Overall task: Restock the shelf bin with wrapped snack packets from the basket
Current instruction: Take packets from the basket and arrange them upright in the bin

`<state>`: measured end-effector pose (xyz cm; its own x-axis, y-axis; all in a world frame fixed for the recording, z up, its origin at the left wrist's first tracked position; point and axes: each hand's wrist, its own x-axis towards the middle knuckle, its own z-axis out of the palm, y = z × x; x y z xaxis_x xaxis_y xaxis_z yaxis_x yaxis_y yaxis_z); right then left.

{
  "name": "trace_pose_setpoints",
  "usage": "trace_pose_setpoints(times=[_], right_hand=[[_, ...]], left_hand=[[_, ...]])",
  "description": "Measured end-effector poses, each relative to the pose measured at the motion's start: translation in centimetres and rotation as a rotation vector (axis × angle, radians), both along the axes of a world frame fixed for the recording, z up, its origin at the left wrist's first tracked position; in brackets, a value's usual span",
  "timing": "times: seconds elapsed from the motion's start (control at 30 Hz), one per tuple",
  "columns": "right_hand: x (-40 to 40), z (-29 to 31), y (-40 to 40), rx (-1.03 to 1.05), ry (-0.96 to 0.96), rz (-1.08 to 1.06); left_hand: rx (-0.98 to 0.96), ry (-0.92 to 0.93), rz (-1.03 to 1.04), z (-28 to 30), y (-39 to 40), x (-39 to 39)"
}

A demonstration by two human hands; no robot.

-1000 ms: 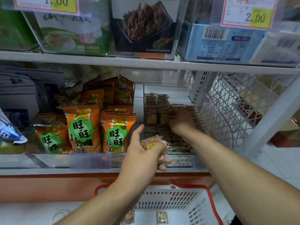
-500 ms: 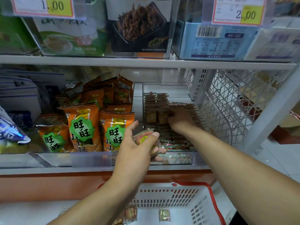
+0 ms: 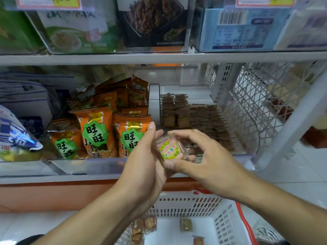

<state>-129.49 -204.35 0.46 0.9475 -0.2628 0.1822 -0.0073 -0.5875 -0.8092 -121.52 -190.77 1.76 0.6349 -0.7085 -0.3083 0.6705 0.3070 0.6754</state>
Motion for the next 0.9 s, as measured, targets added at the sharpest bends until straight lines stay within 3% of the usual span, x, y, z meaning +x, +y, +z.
trace_pose_setpoints(times=[0.17,0.27,0.37,0.47,0.63,0.77,0.9], right_hand=[[-0.7,0.0,-1.5,0.455,-0.079,-0.103],[-1.3,0.6,-2.8,0.504,-0.176,-0.167],[-1.9,1.4,-3.6,0.624,-0.136,-0.076],[-2.3,1.6,-3.8,0.672,-0.053,0.028],[-2.4,1.6,-3.9,0.696,-0.029,-0.025],[-2.6,2.3,-4.2,1.005,0.083,0.05],[-2.9,2.5,-3.6,1.062,0.254,0.16]], left_hand=[[0.009,-0.014,-0.033,-0.1,0.1,-0.2],[0.042,-0.005,0.016,-0.2,-0.2,-0.3],[0.09,-0.063,0.03,-0.5,-0.5,-0.2],[0.179,-0.248,0.051,-1.3,-0.4,0.1],[0.176,-0.414,0.126,-2.2,-0.4,0.4],[0.313,-0.793,0.228,-2.3,-0.2,0.4],[0.274,-1.07,0.275,-2.3,-0.1,-0.1]])
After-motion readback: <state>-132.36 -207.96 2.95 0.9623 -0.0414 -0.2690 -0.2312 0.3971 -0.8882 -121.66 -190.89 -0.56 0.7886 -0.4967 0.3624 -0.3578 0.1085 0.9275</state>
